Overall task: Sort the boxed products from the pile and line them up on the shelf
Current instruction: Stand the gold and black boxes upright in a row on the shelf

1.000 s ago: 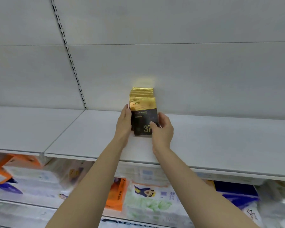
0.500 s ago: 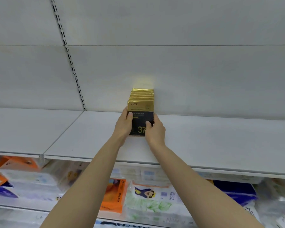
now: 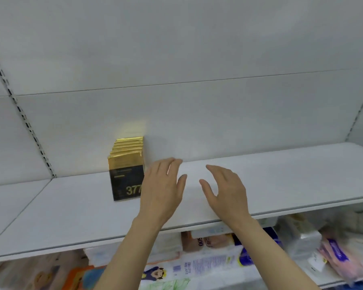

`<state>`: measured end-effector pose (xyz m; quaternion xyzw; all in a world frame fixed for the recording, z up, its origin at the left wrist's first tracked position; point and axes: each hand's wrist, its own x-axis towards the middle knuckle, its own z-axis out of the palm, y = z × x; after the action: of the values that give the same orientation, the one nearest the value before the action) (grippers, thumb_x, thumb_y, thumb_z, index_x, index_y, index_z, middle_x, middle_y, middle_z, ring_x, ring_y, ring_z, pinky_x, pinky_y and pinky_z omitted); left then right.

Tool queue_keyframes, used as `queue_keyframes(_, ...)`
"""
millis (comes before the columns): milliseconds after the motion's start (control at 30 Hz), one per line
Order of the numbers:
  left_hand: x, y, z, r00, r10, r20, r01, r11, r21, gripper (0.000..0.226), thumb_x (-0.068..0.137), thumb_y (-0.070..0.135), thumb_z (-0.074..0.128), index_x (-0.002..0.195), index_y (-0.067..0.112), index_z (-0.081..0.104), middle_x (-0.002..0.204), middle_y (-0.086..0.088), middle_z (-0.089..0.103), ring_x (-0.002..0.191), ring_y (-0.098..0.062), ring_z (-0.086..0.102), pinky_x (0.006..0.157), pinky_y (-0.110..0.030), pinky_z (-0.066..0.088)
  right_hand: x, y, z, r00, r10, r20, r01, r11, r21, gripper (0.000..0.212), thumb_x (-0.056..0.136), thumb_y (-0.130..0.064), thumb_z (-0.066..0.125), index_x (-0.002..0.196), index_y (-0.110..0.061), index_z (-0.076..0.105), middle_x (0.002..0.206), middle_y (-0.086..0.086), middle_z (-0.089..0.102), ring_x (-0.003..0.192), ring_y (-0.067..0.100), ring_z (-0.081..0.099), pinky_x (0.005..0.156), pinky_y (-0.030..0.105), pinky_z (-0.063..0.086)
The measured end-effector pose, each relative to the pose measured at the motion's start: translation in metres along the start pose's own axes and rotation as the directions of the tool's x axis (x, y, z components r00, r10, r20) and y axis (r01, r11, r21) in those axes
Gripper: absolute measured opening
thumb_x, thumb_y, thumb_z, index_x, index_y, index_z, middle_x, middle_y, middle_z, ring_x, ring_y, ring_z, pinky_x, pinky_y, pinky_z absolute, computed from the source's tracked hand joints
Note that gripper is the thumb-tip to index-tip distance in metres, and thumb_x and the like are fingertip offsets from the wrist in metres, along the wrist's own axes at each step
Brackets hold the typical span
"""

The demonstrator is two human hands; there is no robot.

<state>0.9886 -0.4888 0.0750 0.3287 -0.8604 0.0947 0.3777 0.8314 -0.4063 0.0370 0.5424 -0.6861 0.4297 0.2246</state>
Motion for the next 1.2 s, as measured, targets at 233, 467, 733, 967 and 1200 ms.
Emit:
queue_keyframes(233, 0.008, 0.124, 0.049, 0.979, 0.205, -0.024, -0.206, 0.972, -0.111, 0.036, 0.084, 0.025, 0.073, 0.118, 0.015, 0.065, 0.114, -0.001, 0.067, 0.101, -0.022, 0.062, 0.087, -0.034, 0.047, -0.052, 0.100, -0.102, 0.999, 0.007, -0.049, -0.016, 0.985, -0.174, 0.039, 0.092, -0.038, 0.053, 0.112, -0.010, 0.070, 0.111, 0.001, 0.069, 0.101, 0.017, 0.061, 0.089, 0.029, 0.048)
queue_keyframes(467, 0.017, 0.282, 0.104, 0.946, 0.326, 0.000, -0.317, 0.921, -0.227, 0.037, 0.088, 0.034, 0.042, 0.110, 0.020, 0.069, 0.107, 0.005, 0.068, 0.094, -0.018, 0.064, 0.083, -0.030, 0.048, -0.094, 0.212, -0.220, 0.983, 0.108, -0.150, -0.150, 0.939, -0.308, 0.035, 0.089, -0.035, 0.055, 0.108, -0.010, 0.071, 0.106, 0.001, 0.070, 0.098, 0.017, 0.062, 0.091, 0.027, 0.045)
queue_keyframes(733, 0.041, 0.448, 0.151, 0.907, 0.420, 0.039, -0.371, 0.838, -0.401, 0.024, 0.080, 0.021, 0.072, 0.103, 0.020, 0.069, 0.098, 0.004, 0.068, 0.082, -0.020, 0.063, 0.070, -0.033, 0.051, -0.134, 0.318, -0.324, 0.946, 0.221, -0.238, -0.308, 0.844, -0.439, 0.035, 0.088, -0.035, 0.053, 0.106, -0.012, 0.072, 0.104, -0.001, 0.070, 0.094, 0.019, 0.065, 0.084, 0.033, 0.053)
queue_keyframes(967, 0.088, 0.552, 0.194, 0.859, 0.508, 0.067, -0.431, 0.787, -0.441, 0.021, 0.081, 0.022, 0.070, 0.102, 0.020, 0.068, 0.097, 0.002, 0.067, 0.081, -0.022, 0.060, 0.070, -0.035, 0.049, -0.134, 0.409, -0.380, 0.921, 0.261, -0.289, -0.380, 0.768, -0.516, 0.037, 0.090, -0.035, 0.051, 0.108, -0.009, 0.071, 0.104, 0.002, 0.070, 0.095, 0.022, 0.066, 0.084, 0.037, 0.054)
queue_keyframes(1200, 0.157, 0.629, 0.255, 0.849, 0.518, 0.106, -0.431, 0.794, -0.428, 0.020, 0.090, 0.026, 0.058, 0.108, 0.019, 0.065, 0.104, 0.001, 0.065, 0.090, -0.024, 0.059, 0.076, -0.037, 0.049, -0.104, 0.504, -0.420, 0.908, 0.259, -0.328, -0.410, 0.709, -0.574, 0.031, 0.087, -0.029, 0.059, 0.107, -0.008, 0.071, 0.101, 0.003, 0.071, 0.092, 0.022, 0.067, 0.080, 0.036, 0.054)
